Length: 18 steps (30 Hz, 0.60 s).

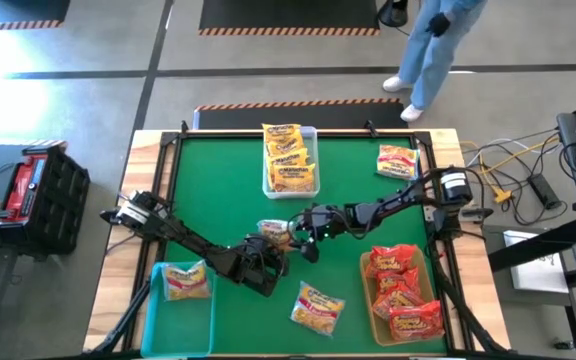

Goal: Sort Maruchan noodles
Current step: Put the middle blue noodle pack into the blue bin

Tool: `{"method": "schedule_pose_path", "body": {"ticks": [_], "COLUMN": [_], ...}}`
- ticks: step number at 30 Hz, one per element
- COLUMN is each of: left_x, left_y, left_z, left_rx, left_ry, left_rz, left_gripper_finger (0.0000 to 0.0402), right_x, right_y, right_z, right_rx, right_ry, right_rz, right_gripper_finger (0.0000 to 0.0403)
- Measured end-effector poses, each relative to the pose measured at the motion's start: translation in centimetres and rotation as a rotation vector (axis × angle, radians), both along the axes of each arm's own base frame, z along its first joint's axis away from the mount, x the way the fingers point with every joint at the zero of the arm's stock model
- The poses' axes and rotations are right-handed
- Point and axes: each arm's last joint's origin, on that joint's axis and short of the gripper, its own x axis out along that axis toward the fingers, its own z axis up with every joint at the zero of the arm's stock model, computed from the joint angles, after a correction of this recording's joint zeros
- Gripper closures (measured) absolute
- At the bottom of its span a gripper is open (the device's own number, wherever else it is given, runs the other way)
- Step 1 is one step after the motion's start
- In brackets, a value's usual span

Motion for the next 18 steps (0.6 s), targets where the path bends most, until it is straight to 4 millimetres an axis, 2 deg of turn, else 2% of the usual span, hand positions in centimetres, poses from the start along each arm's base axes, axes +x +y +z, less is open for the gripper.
{"method": "schedule_pose_path", "body": {"ticks": [6, 11, 18], "left_x": [0.0, 0.0, 0.0], "left_y": [0.0, 0.0, 0.0], "left_z": [0.0, 0.0, 0.0], "left_rx": [0.0, -0.001, 0.004], "left_ry": [0.001, 0.001, 0.006], "left_rz": [-0.001, -0.001, -0.007], "left_gripper_finger": [0.0249, 0.0249, 0.0249], "right_x": [0.5, -0.8, -0.4], "right_y": [-0.1, -0.1, -0.1], "right_z": [-0.3, -0.1, 0.4], "right_rx": [0.01, 0.01, 0.019], "right_ry": [0.018, 0.119, 0.031], "right_rz": [0.016, 0.031, 0.022], "right_gripper_finger": [0.0133, 0.0133, 0.0133]}}
